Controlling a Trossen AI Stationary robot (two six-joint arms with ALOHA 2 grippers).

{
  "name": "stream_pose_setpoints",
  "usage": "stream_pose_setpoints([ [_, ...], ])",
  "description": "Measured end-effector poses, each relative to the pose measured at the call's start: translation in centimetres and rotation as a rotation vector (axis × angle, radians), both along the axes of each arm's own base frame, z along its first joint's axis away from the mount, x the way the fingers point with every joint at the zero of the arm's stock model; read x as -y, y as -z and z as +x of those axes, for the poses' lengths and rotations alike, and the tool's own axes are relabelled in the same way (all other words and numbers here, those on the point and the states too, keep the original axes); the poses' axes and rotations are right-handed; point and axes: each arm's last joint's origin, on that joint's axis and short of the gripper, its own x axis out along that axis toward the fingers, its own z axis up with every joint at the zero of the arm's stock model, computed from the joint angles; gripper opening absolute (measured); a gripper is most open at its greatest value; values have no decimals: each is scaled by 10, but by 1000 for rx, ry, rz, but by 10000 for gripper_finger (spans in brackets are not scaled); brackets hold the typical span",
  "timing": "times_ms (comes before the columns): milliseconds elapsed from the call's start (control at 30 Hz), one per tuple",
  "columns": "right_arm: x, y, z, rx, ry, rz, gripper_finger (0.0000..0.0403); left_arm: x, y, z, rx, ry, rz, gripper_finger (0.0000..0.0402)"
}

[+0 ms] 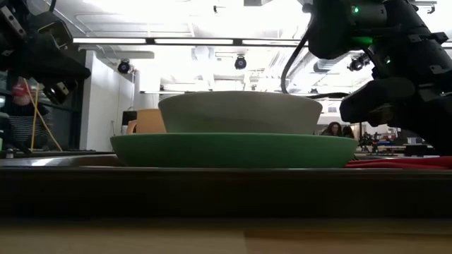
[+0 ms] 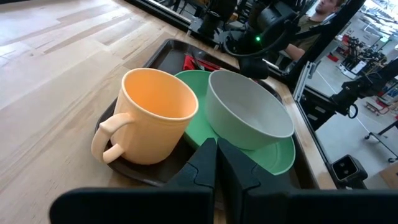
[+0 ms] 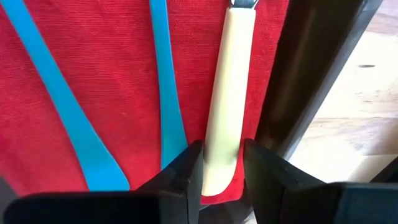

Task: Set up tray
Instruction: Put the yellow table knife to the right side of the blue fork on top of the red table napkin on the brown serving tray, then return to Home Position

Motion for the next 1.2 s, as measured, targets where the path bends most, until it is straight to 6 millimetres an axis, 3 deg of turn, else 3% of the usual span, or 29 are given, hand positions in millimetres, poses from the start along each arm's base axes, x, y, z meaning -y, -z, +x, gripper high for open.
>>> stream_pose_setpoints([
  [567, 3, -19, -4, 62, 26, -12, 90, 0, -1, 0, 9, 1, -3, 44],
  [767, 10, -49, -12, 221, 45, -116, 91, 0, -1, 0, 11, 2, -4, 44],
  [1200, 36, -122, -50, 657, -209, -498, 90, 0, -1, 0, 9, -12, -63, 44],
])
